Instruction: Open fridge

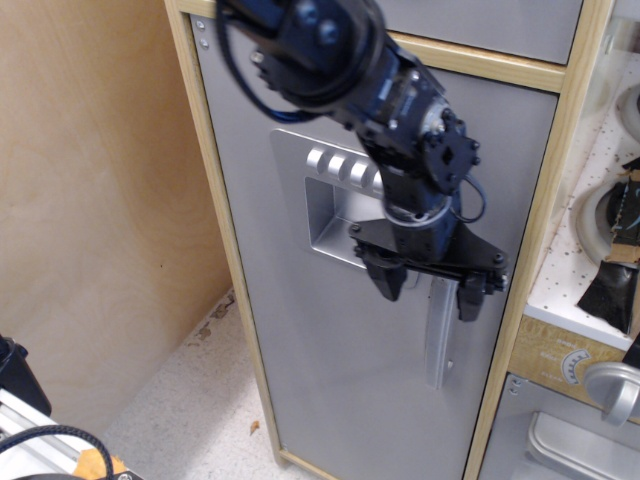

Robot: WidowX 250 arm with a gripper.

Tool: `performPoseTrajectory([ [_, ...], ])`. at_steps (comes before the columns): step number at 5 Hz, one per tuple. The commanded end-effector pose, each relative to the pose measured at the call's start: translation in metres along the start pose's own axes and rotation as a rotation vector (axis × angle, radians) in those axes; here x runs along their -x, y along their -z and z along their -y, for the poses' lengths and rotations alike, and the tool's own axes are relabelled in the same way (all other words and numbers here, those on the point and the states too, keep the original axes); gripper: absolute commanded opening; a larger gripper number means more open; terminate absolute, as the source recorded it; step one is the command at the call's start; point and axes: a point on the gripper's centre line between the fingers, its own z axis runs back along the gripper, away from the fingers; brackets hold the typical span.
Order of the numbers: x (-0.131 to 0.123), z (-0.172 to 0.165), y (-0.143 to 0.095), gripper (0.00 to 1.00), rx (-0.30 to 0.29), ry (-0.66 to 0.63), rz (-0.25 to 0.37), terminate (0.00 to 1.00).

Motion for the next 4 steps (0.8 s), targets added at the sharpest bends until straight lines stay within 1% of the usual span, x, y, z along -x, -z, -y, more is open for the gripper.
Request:
performPoseTrajectory([
  [1,-0.027,0.003,-0.002,1.00,0.009,0.084,0.075,0.00],
  [2,-0.023,0.003,0.000,0.00,-0.031,0.075,0.107,0.00],
  [3,-0.017,0.000,0.006,0.00,-0.012,0.066,0.133,0.00],
  [4,-0.005,-0.001,0.008,0.00,-0.004,0.038,0.110,0.00],
])
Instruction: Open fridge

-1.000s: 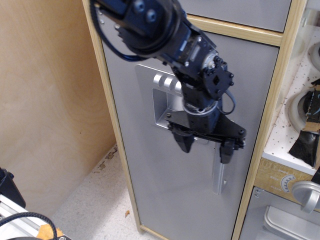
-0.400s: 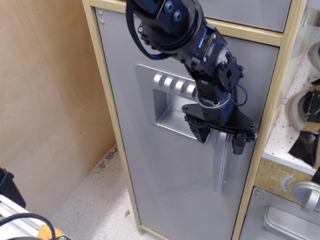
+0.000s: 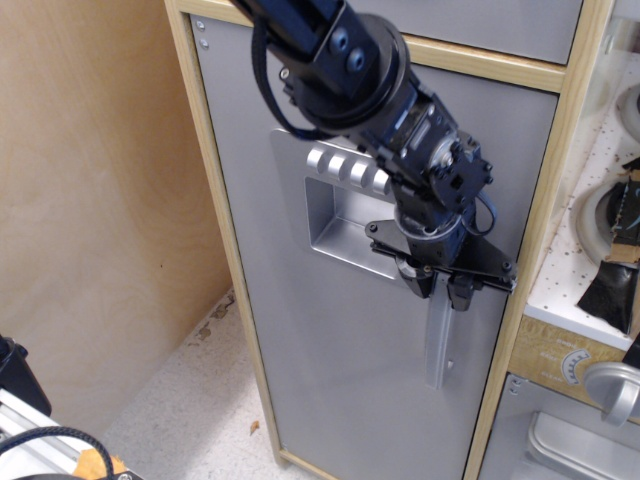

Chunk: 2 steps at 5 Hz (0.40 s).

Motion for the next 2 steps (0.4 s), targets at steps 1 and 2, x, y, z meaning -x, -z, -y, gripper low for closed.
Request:
performPoseTrajectory([
  [1,0.026,0.001,-0.005,0.00,0.010,-0.087,-0.005,0.00],
  [2,0.044,0.001,-0.010,0.00,0.005,-0.141,-0.032,0.00],
])
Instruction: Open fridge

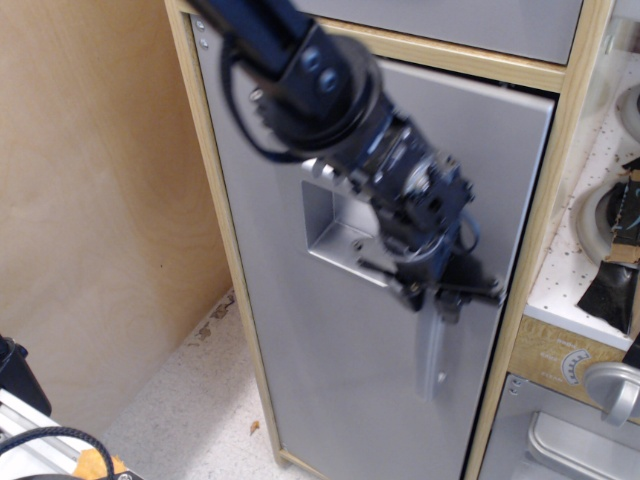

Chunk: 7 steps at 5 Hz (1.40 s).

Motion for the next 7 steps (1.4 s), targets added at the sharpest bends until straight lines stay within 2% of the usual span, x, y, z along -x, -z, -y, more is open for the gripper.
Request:
performPoseTrajectory([
  [1,0.042,0.001,-0.022,1.00,-0.014,-0.119,-0.041,0.00],
  [2,0.062,0.011,-0.037,1.00,-0.105,-0.231,-0.061,0.00],
  [3,0.079,0.022,-0.040,1.00,-0.098,-0.318,-0.098,0.00],
  [4,0.086,0.055,-0.035,1.00,-0.049,-0.427,-0.117,0.00],
  [5,0.080,0.093,-0.022,1.00,0.004,-0.447,-0.133,0.00],
  [6,0.057,0.122,-0.015,1.00,0.069,-0.392,-0.107,0.00],
  [7,0.025,0.134,-0.013,1.00,0.138,-0.269,-0.106,0.00],
])
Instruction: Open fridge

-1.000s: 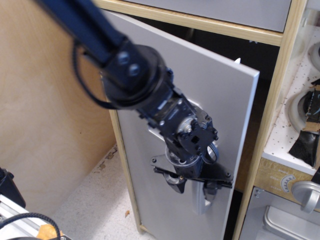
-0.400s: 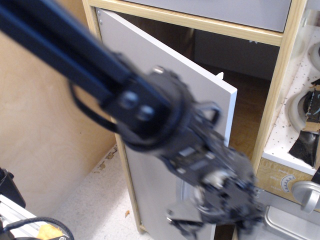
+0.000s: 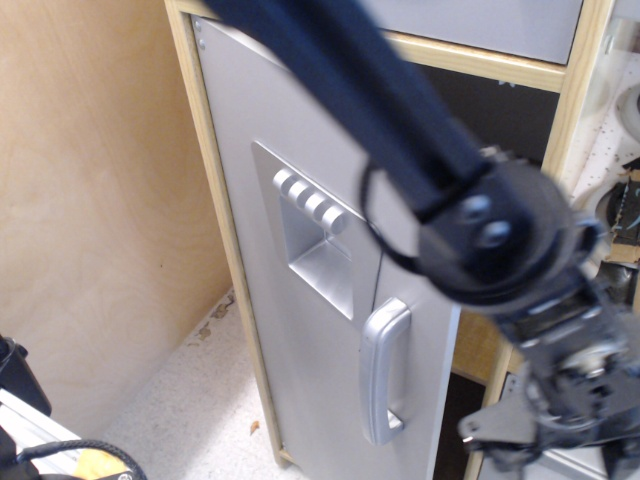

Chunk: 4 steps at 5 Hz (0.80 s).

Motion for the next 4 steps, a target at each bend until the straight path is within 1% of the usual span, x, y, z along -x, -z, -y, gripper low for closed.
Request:
performPoseTrajectory([
  [1,-0.051,0.050,-0.032,1.00,0.020,0.179,0.009,0.00],
  [2,-0.067,0.043,-0.047,1.00,-0.070,0.261,0.033,0.00],
  [3,-0.078,0.028,-0.049,1.00,-0.069,0.335,0.024,0.00],
  [4,-0.082,0.013,-0.051,1.00,-0.087,0.333,0.005,0.00],
])
